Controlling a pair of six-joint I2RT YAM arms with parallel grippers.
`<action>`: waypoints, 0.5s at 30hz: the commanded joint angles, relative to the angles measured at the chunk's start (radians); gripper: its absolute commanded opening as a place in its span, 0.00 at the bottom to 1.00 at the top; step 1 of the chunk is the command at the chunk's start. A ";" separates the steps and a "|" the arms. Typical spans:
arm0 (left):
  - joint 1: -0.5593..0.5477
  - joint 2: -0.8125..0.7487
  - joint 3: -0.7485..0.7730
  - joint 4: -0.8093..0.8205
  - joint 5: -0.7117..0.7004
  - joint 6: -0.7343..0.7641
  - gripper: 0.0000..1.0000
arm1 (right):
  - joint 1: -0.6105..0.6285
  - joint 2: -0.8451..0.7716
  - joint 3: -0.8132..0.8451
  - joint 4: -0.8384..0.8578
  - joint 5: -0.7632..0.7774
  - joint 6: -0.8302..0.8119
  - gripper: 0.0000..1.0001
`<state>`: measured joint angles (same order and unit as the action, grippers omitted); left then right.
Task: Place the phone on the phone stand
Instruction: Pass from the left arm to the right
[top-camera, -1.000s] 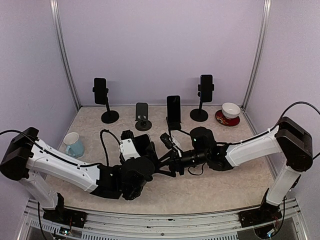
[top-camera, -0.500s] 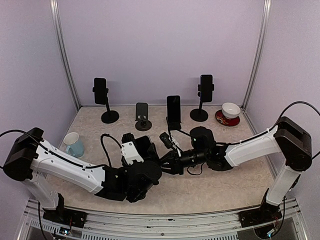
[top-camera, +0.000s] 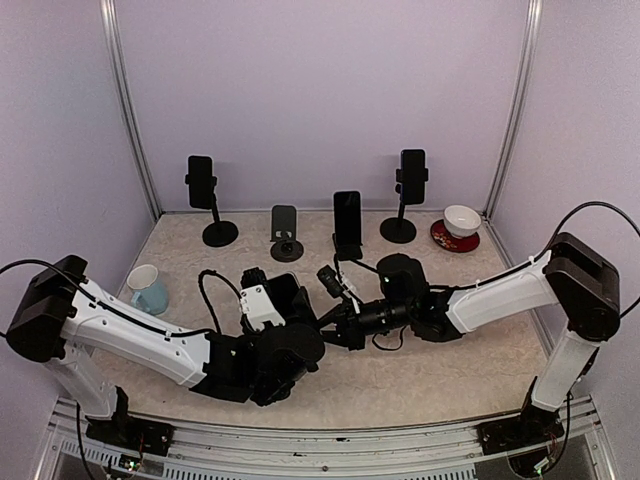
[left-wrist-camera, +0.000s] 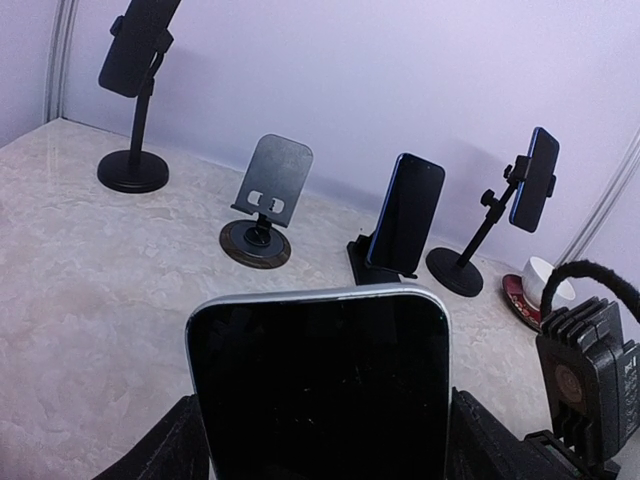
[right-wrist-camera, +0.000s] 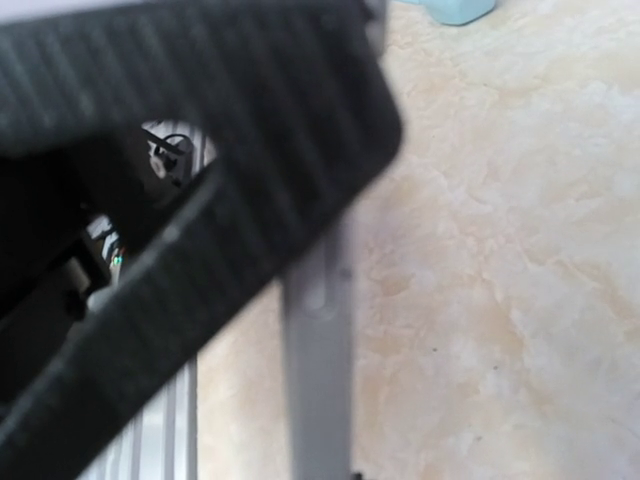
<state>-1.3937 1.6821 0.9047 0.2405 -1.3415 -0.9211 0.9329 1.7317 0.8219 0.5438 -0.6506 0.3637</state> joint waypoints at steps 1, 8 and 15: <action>-0.006 -0.038 0.024 0.008 0.052 -0.029 0.75 | 0.009 0.002 0.023 0.006 -0.023 -0.023 0.00; -0.007 -0.151 -0.008 -0.058 0.192 -0.107 0.99 | 0.008 -0.030 0.021 -0.045 0.043 -0.076 0.00; 0.018 -0.302 -0.037 -0.251 0.350 -0.214 0.99 | 0.008 -0.055 0.017 -0.090 0.136 -0.120 0.00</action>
<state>-1.3922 1.4494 0.8814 0.1261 -1.1152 -1.0618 0.9333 1.7248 0.8219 0.4541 -0.5732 0.2882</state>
